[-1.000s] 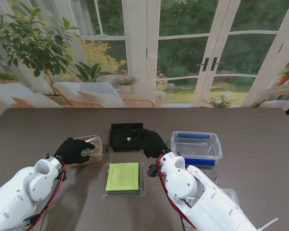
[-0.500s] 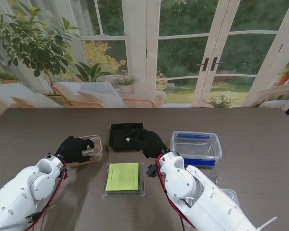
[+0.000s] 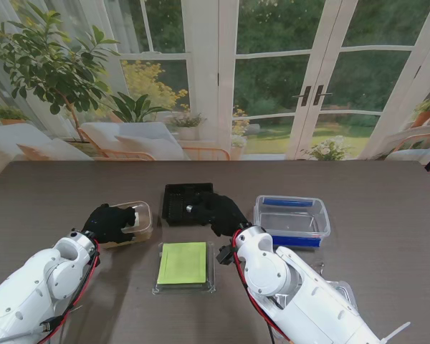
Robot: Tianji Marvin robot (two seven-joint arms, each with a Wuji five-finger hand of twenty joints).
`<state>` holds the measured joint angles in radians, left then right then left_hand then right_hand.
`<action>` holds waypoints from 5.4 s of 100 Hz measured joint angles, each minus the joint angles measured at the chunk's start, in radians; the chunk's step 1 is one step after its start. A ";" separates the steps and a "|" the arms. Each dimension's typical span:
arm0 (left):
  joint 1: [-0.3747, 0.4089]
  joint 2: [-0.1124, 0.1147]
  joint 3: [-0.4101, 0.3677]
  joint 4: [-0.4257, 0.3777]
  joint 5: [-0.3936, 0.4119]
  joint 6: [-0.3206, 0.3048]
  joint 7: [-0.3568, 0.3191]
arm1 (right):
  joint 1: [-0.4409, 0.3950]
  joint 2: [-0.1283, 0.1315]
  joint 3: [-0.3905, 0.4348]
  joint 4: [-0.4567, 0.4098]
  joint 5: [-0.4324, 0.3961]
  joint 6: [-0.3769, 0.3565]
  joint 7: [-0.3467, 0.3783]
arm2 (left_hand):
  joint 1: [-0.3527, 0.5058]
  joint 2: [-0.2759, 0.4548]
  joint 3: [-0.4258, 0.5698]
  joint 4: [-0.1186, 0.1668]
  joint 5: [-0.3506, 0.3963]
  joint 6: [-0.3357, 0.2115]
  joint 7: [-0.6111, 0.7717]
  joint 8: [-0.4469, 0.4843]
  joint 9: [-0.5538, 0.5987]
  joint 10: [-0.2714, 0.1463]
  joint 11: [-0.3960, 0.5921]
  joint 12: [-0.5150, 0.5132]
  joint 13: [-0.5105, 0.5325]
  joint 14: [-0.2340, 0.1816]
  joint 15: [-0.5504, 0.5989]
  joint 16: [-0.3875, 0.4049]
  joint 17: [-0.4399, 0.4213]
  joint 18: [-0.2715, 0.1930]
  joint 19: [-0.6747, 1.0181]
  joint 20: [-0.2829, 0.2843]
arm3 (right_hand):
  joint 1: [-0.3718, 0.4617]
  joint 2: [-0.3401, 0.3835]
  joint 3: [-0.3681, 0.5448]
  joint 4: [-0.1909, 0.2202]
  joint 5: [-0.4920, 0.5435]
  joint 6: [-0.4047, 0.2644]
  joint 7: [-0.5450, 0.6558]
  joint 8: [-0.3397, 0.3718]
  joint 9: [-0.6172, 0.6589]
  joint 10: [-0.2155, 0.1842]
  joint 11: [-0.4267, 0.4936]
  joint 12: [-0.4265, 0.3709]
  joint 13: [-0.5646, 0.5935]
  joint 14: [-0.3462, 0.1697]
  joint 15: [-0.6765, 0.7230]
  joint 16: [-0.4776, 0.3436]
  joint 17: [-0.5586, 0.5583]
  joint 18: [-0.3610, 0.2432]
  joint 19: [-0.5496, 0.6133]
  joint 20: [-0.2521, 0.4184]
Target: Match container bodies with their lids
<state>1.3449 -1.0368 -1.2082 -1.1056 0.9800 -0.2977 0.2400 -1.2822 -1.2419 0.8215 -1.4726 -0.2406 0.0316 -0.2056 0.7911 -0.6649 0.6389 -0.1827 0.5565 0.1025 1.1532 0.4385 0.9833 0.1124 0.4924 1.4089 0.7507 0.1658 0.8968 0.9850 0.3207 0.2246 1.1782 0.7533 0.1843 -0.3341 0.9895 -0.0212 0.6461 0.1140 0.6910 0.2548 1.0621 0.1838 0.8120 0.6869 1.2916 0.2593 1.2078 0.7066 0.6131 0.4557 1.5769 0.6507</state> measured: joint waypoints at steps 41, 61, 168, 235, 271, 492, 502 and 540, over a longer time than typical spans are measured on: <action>-0.037 0.000 0.024 0.055 0.017 -0.014 0.043 | 0.006 -0.004 -0.011 0.010 0.003 -0.005 -0.003 | -0.021 -0.027 -0.046 -0.021 0.040 -0.052 0.075 0.012 0.043 -0.018 0.022 -0.007 0.005 0.000 0.001 0.017 0.002 0.000 0.001 0.000 | 0.000 0.000 0.000 0.000 0.000 0.001 0.000 0.000 0.011 0.000 0.000 0.000 0.000 0.002 0.000 0.000 0.000 0.008 -0.007 0.019; -0.060 0.001 0.051 0.095 0.023 -0.014 0.092 | 0.007 -0.005 -0.013 0.013 0.006 -0.006 -0.004 | -0.046 -0.043 -0.051 -0.020 0.066 -0.065 0.131 0.019 0.054 -0.023 0.093 0.037 0.027 0.000 0.065 0.060 0.019 0.000 0.044 0.022 | 0.000 0.000 0.000 0.000 0.000 0.007 0.000 0.000 0.011 0.000 0.000 0.000 0.000 0.002 0.000 0.000 0.000 0.008 -0.007 0.019; -0.271 -0.003 0.255 0.333 -0.046 0.003 0.180 | 0.047 -0.019 -0.038 0.073 0.048 -0.014 0.004 | -0.035 -0.041 -0.038 -0.041 0.079 -0.012 0.122 0.014 -0.016 -0.025 0.013 0.022 0.015 -0.001 -0.027 0.048 0.001 0.000 -0.014 0.007 | 0.000 0.000 0.000 0.000 0.000 0.010 0.000 0.000 0.011 0.003 0.000 0.000 0.000 0.003 0.000 0.000 0.000 0.009 -0.007 0.020; -0.284 0.011 0.244 0.323 0.005 0.056 0.114 | 0.062 -0.023 -0.041 0.099 0.064 -0.023 0.017 | -0.092 0.138 0.132 0.056 -0.012 0.173 -0.805 -0.146 -0.351 0.109 -0.271 -0.834 -0.264 0.042 -0.472 -0.373 -0.212 -0.004 -0.338 -0.154 | 0.000 0.000 0.000 0.000 0.000 0.020 0.000 0.000 0.036 0.013 -0.015 0.000 0.000 0.010 0.000 0.000 0.000 0.012 -0.012 0.020; -0.250 0.028 0.210 0.273 0.042 0.042 0.063 | 0.061 -0.022 -0.039 0.101 0.065 -0.025 0.021 | -0.141 0.146 0.119 0.057 -0.016 0.193 -0.964 -0.200 -0.384 0.127 -0.323 -0.900 -0.296 0.046 -0.528 -0.408 -0.227 -0.004 -0.373 -0.165 | 0.000 0.000 0.000 0.000 0.000 0.025 0.000 0.000 0.036 0.013 -0.016 0.000 0.000 0.014 0.000 0.000 0.000 0.019 -0.012 0.020; 0.000 -0.115 0.010 -0.083 -0.434 -0.141 0.087 | -0.276 0.058 0.325 -0.211 -0.085 -0.148 -0.012 | -0.095 0.355 -0.325 0.144 0.084 0.143 -1.027 -0.235 -0.265 0.098 -0.351 -1.009 -0.232 0.115 -0.649 -0.512 -0.199 0.037 -0.514 -0.177 | 0.015 -0.087 0.000 -0.011 -0.202 -0.142 -0.076 0.040 -0.439 -0.084 -0.207 -0.143 -0.556 -0.014 -0.628 -0.199 -0.017 -0.078 -0.481 -0.069; 0.008 -0.119 0.009 -0.086 -0.451 -0.151 0.063 | -0.291 0.058 0.342 -0.205 -0.096 -0.191 -0.029 | -0.095 0.355 -0.315 0.143 0.084 0.144 -1.027 -0.235 -0.265 0.104 -0.351 -1.009 -0.235 0.115 -0.654 -0.513 -0.201 0.038 -0.517 -0.180 | 0.015 -0.100 -0.001 -0.011 -0.212 -0.144 -0.075 0.052 -0.478 -0.107 -0.204 -0.144 -0.584 -0.033 -0.667 -0.218 -0.017 -0.106 -0.533 -0.069; -0.005 -0.120 0.056 -0.055 -0.470 -0.160 0.052 | -0.343 0.063 0.382 -0.205 -0.117 -0.230 -0.039 | -0.095 0.355 -0.301 0.143 0.091 0.145 -1.023 -0.225 -0.265 0.109 -0.352 -1.010 -0.239 0.117 -0.655 -0.514 -0.211 0.039 -0.540 -0.181 | 0.015 -0.100 -0.001 -0.011 -0.211 -0.156 -0.088 0.067 -0.472 -0.121 -0.218 -0.169 -0.623 -0.045 -0.739 -0.252 -0.017 -0.124 -0.625 -0.069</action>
<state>1.3402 -1.1564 -1.1517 -1.1609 0.5099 -0.4580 0.2923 -1.6255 -1.1787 1.2034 -1.6777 -0.3579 -0.1979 -0.2450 0.6963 -0.3096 0.3378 -0.0394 0.6475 0.2478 0.1302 0.2131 0.7181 0.2215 0.1405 0.3992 0.5120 0.2831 0.2417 0.4715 0.1102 0.2632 0.6384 0.5723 0.1997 -0.4341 0.9889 -0.0319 0.4347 -0.0423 0.6033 0.3214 0.5901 0.0631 0.5943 0.5182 0.6684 0.2144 0.4693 0.4546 0.5957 0.3313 0.9517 0.5818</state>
